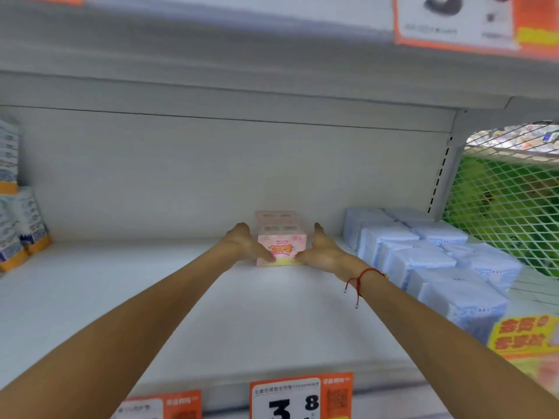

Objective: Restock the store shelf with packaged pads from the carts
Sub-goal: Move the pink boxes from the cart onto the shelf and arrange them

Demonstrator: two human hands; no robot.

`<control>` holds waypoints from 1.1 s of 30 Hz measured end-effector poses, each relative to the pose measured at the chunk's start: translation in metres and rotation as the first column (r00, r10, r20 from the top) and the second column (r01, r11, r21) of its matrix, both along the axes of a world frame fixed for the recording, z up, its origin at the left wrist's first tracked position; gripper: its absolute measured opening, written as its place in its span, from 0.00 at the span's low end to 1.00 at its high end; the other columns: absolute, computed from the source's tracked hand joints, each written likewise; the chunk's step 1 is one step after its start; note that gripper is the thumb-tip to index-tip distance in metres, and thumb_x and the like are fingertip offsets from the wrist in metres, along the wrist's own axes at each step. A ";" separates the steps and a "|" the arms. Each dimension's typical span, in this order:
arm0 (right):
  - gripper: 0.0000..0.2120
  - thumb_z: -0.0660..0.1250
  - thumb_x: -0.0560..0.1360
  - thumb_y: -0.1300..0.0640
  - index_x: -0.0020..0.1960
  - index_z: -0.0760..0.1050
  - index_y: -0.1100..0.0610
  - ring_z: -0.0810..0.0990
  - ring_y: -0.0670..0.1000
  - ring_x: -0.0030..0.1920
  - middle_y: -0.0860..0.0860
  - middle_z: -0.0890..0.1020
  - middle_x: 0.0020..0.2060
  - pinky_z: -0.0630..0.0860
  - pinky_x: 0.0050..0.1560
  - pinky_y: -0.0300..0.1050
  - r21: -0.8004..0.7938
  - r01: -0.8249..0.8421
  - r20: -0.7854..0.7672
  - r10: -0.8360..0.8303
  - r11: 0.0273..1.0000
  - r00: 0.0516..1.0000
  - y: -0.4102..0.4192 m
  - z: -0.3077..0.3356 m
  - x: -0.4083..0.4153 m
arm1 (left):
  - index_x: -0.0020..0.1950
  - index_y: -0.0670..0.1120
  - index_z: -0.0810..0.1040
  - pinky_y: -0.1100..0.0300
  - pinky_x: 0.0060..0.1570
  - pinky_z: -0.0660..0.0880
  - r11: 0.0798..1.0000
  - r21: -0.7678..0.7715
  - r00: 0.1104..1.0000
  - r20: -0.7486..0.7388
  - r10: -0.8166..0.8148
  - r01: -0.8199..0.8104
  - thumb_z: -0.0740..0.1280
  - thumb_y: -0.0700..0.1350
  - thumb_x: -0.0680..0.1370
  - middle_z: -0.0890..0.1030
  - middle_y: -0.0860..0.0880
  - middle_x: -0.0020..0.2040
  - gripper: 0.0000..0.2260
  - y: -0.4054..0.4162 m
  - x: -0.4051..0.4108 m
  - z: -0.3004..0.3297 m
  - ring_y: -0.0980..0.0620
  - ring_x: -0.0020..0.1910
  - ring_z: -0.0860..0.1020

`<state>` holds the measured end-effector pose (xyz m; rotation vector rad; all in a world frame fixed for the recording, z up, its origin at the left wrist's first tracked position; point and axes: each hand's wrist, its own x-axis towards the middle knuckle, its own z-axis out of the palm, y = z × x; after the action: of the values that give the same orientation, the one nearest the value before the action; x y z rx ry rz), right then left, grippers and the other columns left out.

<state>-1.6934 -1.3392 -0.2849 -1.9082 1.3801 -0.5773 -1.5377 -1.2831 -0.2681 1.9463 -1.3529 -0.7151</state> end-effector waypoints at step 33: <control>0.42 0.69 0.74 0.57 0.78 0.45 0.55 0.53 0.55 0.76 0.54 0.51 0.76 0.59 0.72 0.50 0.193 0.000 -0.757 0.149 0.981 0.636 0.299 -0.065 -0.321 | 0.72 0.51 0.66 0.53 0.60 0.71 0.483 0.646 0.003 0.597 -0.802 0.592 0.63 0.45 0.77 0.71 0.43 0.68 0.22 0.235 -0.310 -0.054 0.41 0.65 0.72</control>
<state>-2.0143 -1.0404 -0.3497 -2.1374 1.7619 0.4946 -1.8482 -1.0483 -0.3223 1.6282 -3.2460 -0.1354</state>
